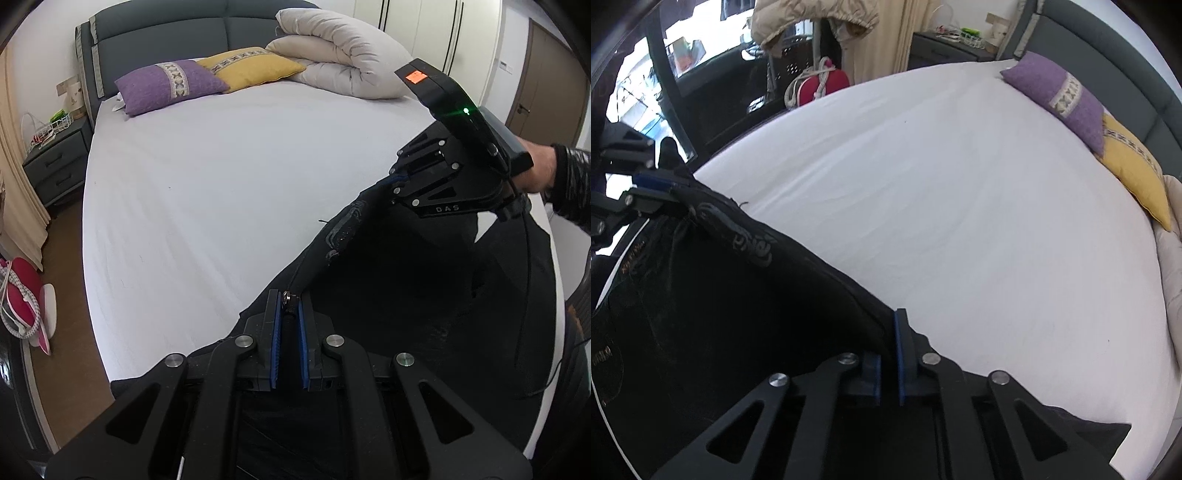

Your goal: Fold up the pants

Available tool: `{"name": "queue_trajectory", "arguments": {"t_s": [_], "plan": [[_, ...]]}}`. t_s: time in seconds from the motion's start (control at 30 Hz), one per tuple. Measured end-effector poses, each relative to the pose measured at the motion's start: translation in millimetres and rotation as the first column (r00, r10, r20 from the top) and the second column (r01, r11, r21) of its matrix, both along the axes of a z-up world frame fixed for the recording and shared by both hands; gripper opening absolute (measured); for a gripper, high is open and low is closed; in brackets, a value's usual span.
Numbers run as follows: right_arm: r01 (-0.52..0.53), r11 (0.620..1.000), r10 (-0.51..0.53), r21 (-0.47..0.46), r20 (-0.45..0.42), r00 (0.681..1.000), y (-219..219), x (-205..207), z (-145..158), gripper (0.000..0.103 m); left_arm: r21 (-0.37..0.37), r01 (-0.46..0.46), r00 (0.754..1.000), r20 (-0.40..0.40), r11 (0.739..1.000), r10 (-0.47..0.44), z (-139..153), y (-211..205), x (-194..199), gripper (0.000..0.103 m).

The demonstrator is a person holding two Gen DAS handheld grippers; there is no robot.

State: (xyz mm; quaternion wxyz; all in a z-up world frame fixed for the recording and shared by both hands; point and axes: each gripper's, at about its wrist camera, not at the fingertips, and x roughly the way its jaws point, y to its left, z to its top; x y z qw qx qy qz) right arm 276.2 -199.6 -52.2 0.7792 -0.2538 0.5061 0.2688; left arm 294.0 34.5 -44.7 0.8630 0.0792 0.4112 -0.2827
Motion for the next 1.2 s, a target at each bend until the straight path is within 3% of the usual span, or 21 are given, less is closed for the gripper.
{"name": "queue_trajectory", "arguments": {"t_s": [0.13,0.3,0.4,0.53,0.7,0.8,0.87,0.97,1.2], "plan": [[0.013,1.000,-0.014,0.024,0.038,0.999,10.5,-11.8,2.5,0.004,-0.019,-0.004,1.000,-0.007,1.000,0.004,4.0,-0.6,-12.8,0.007],[0.027,0.996,-0.029,0.086,0.014,0.999,19.4,-41.4,3.6,0.004,-0.041,-0.009,1.000,-0.027,0.999,0.008,8.0,-0.1,-40.0,0.007],[0.049,0.987,-0.048,0.156,-0.008,0.999,14.2,-63.8,8.4,0.004,-0.052,-0.007,0.999,-0.039,0.999,0.005,9.2,0.5,-64.3,0.007],[0.018,0.988,-0.020,0.156,0.011,1.000,12.6,-103.4,13.8,0.004,-0.034,0.001,0.999,-0.043,0.999,-0.003,7.5,-0.1,-105.3,0.007],[-0.067,0.995,0.060,0.076,0.098,0.993,6.5,-171.5,25.1,0.004,-0.034,0.037,0.998,-0.043,0.999,-0.039,6.6,-1.1,-165.9,0.007],[-0.149,0.986,0.158,-0.072,0.148,0.976,14.9,-219.9,20.6,0.004,-0.005,0.103,0.994,-0.045,0.995,-0.103,0.1,-14.8,-207.0,0.007],[-0.197,0.963,0.229,-0.184,0.172,0.958,21.5,-254.9,12.0,0.004,0.007,0.144,0.987,-0.079,0.990,-0.143,-9.0,-22.6,-230.6,0.007],[-0.229,0.939,0.278,-0.258,0.176,0.944,23.0,-288.9,1.9,0.004,-0.025,0.168,0.976,-0.138,0.986,-0.169,-22.0,-22.5,-257.0,0.007],[-0.333,0.816,0.442,-0.473,0.137,0.886,41.2,-360.1,-31.1,0.004,-0.002,0.203,0.963,-0.181,0.979,-0.200,-39.3,-25.9,-311.8,0.007]]}}
